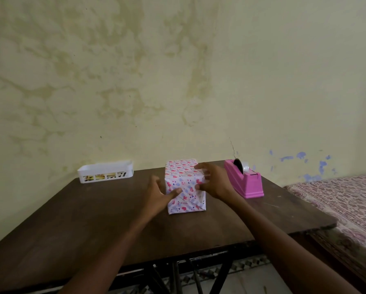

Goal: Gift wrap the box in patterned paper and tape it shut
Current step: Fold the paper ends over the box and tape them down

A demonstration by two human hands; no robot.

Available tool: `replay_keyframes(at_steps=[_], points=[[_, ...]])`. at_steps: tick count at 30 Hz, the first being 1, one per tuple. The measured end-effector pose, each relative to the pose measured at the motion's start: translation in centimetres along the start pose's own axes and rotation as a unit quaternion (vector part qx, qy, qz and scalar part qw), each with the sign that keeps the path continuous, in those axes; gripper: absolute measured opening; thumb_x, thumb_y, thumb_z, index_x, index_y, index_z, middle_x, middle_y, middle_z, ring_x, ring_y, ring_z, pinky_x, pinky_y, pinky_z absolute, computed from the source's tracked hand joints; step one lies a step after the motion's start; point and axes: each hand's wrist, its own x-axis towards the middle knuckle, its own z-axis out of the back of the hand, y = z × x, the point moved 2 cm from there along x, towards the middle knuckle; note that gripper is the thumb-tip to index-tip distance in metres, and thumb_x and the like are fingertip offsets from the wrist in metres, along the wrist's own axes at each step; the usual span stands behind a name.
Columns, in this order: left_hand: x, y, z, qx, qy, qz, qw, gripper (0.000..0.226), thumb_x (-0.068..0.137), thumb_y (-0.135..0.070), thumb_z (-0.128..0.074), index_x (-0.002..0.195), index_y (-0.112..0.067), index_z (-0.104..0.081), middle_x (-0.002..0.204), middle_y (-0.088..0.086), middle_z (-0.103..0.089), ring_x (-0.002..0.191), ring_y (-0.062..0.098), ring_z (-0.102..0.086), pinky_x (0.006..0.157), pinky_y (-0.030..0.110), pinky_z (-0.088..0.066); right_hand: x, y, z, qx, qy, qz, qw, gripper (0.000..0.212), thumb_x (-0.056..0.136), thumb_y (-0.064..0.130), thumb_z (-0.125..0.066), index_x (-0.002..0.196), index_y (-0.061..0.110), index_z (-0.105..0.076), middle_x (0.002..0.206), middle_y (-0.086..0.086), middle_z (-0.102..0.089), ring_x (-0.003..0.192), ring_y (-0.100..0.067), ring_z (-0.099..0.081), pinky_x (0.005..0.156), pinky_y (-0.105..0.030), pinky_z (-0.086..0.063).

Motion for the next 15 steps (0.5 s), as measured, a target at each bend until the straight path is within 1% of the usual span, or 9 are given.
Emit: replay_keyframes(at_steps=[1, 2, 3, 5, 7, 11, 13, 14, 15], points=[[0.2, -0.4, 0.3, 0.027, -0.013, -0.031, 0.999, 0.090, 0.065, -0.056, -0.080, 0.135, -0.023, -0.035, 0.142, 0.004, -0.044, 0.124, 0.022, -0.048, 0.095, 0.038, -0.047, -0.1, -0.5, -0.1, 0.014, 0.001, -0.002, 1.000, 0.058, 0.074, 0.010, -0.084, 0.127, 0.014, -0.060, 0.131, -0.005, -0.062, 0.113, -0.020, -0.061, 0.094, -0.030, -0.052], [0.5, -0.8, 0.6, 0.062, -0.018, -0.074, 0.995, 0.094, 0.064, -0.058, -0.079, 0.140, -0.027, -0.032, 0.148, 0.001, -0.038, 0.130, 0.022, -0.042, 0.102, 0.042, -0.043, -0.1, -1.0, -0.2, 0.029, -0.001, -0.007, 1.000, 0.059, 0.075, 0.010, -0.083, 0.129, 0.013, -0.059, 0.131, -0.005, -0.062, 0.115, -0.020, -0.060, 0.094, -0.029, -0.051], [0.6, -1.4, 0.8, 0.111, -0.013, -0.116, 0.987, 0.092, 0.067, -0.059, -0.076, 0.142, -0.030, -0.031, 0.151, -0.001, -0.033, 0.135, 0.021, -0.036, 0.108, 0.044, -0.038, -0.1, -1.4, -0.3, 0.046, 0.001, -0.014, 0.999, 0.060, 0.076, 0.011, -0.082, 0.131, 0.013, -0.058, 0.131, -0.005, -0.062, 0.116, -0.020, -0.060, 0.093, -0.028, -0.050], [0.9, -2.4, 0.5, 0.196, 0.026, -0.172, 0.965, 0.078, 0.076, -0.059, -0.069, 0.143, -0.032, -0.038, 0.154, -0.003, -0.032, 0.139, 0.018, -0.031, 0.114, 0.040, -0.029, -0.2, -2.0, -0.5, 0.074, 0.011, -0.031, 0.997, 0.063, 0.077, 0.014, -0.081, 0.134, 0.015, -0.054, 0.131, -0.005, -0.061, 0.117, -0.021, -0.060, 0.088, -0.028, -0.052], [1.1, -3.2, -0.1, 0.214, 0.051, -0.185, 0.958, 0.067, 0.080, -0.055, -0.067, 0.138, -0.030, -0.047, 0.150, -0.003, -0.040, 0.136, 0.016, -0.037, 0.111, 0.033, -0.028, -0.3, -2.4, -0.7, 0.086, 0.014, -0.043, 0.995, 0.066, 0.077, 0.016, -0.081, 0.136, 0.017, -0.052, 0.133, -0.005, -0.060, 0.114, -0.021, -0.062, 0.083, -0.028, -0.053], [1.3, -4.6, -1.4, 0.170, -0.003, -0.201, 0.965, 0.051, 0.076, -0.048, -0.075, 0.122, -0.030, -0.063, 0.134, -0.004, -0.056, 0.120, 0.014, -0.051, 0.100, 0.025, -0.036, -0.6, -3.0, -0.1, 0.091, -0.017, -0.048, 0.995, 0.062, 0.079, 0.007, -0.078, 0.135, 0.017, -0.053, 0.133, -0.007, -0.061, 0.115, -0.022, -0.063, 0.090, -0.036, -0.057], [1.4, -5.6, -2.5, 0.173, -0.009, -0.199, 0.965, 0.050, 0.072, -0.051, -0.077, 0.118, -0.034, -0.063, 0.131, -0.004, -0.055, 0.118, 0.015, -0.051, 0.099, 0.028, -0.039, -0.9, -3.7, 1.2, 0.084, -0.019, -0.044, 0.995, 0.055, 0.084, -0.002, -0.070, 0.134, 0.014, -0.053, 0.133, -0.005, -0.060, 0.120, -0.017, -0.058, 0.088, -0.022, -0.054], [1.5, -6.0, -3.0, 0.183, -0.007, -0.194, 0.964, 0.052, 0.070, -0.054, -0.077, 0.116, -0.036, -0.062, 0.131, -0.004, -0.053, 0.118, 0.017, -0.050, 0.099, 0.031, -0.041, -1.0, -4.0, 1.9, 0.071, -0.013, -0.034, 0.997, 0.052, 0.085, -0.007, -0.065, 0.132, 0.012, -0.054, 0.132, -0.004, -0.060, 0.119, -0.013, -0.056, 0.084, -0.014, -0.051], [1.4, -6.6, -4.1, 0.192, 0.002, -0.185, 0.964, 0.054, 0.067, -0.057, -0.077, 0.114, -0.038, -0.059, 0.131, -0.004, -0.051, 0.119, 0.019, -0.047, 0.098, 0.033, -0.042, -1.3, -4.9, 3.0, 0.055, -0.011, -0.030, 0.998, 0.049, 0.085, -0.012, -0.060, 0.129, 0.010, -0.056, 0.129, -0.004, -0.061, 0.114, -0.010, -0.056, 0.080, -0.011, -0.050]])
